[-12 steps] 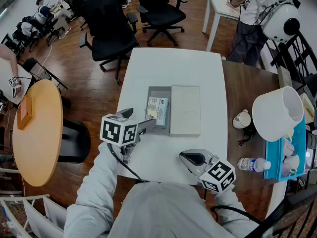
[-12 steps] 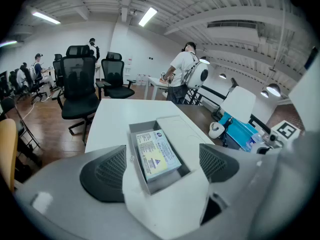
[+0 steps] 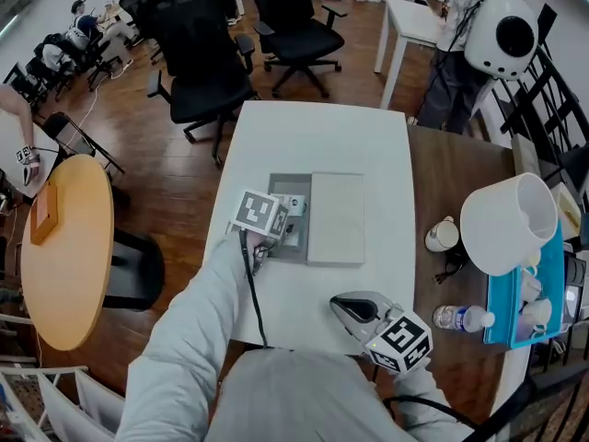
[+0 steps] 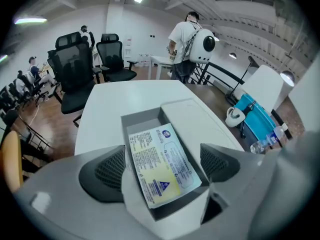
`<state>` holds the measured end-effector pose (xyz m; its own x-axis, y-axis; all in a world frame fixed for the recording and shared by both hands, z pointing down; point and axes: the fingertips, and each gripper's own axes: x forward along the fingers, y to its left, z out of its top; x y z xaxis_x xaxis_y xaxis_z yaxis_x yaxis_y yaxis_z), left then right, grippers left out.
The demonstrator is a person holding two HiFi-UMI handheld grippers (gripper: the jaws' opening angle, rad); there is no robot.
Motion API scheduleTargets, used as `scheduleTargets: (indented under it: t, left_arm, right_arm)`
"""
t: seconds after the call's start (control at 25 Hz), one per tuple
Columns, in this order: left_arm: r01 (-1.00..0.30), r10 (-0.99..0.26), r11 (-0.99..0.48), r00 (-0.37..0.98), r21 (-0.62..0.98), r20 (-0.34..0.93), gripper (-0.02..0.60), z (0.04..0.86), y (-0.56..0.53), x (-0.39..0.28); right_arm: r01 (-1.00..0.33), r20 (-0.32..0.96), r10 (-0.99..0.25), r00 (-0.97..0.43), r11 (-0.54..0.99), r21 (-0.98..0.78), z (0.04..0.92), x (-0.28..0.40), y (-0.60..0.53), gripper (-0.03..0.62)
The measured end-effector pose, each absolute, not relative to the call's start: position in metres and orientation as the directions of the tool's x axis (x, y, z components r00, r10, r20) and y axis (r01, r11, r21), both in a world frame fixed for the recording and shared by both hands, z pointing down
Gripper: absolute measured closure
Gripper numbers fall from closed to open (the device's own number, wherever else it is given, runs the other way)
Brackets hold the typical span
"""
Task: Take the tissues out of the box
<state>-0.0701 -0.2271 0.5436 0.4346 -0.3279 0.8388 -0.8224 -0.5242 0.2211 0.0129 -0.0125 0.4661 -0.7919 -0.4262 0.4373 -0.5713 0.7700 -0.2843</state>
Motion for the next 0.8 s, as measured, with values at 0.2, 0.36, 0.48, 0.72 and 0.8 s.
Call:
scheduleTargets:
  t: [0.2,0.36,0.48,0.72,0.8]
  left_arm:
    - [-0.853,-0.308,-0.490,0.362,0.180,0.880,0.086,0.564,-0.237,-0.071]
    - [-0.895,-0.284,-0.422,0.283,0.145,0.916,0.041,0.581,-0.239,-0.081]
    - [-0.910,-0.253,-0.376,0.281,0.174,0.926,0.032,0.589,-0.237,-0.081]
    - [-0.908,-0.246,-0.358,0.318,0.218,0.916,0.026,0.593,-0.238,-0.071]
    - [-0.910,-0.229,-0.353,0.309,0.218,0.923,0.026,0.597,-0.236,-0.071]
  right_arm:
    - [-0.580,0.441,-0.433,-0.787,0.761,-0.289,0.469,0.019,-0.009,0.591]
    - [-0.576,0.443,-0.425,-0.789,0.764,-0.293,0.473,0.021,-0.007,0.591]
    - [-0.572,0.442,-0.422,-0.792,0.766,-0.294,0.474,0.023,-0.005,0.591]
    - [-0.570,0.447,-0.416,-0.792,0.765,-0.299,0.476,0.026,-0.003,0.591]
    - [-0.570,0.452,-0.413,-0.790,0.767,-0.296,0.477,0.026,-0.003,0.591]
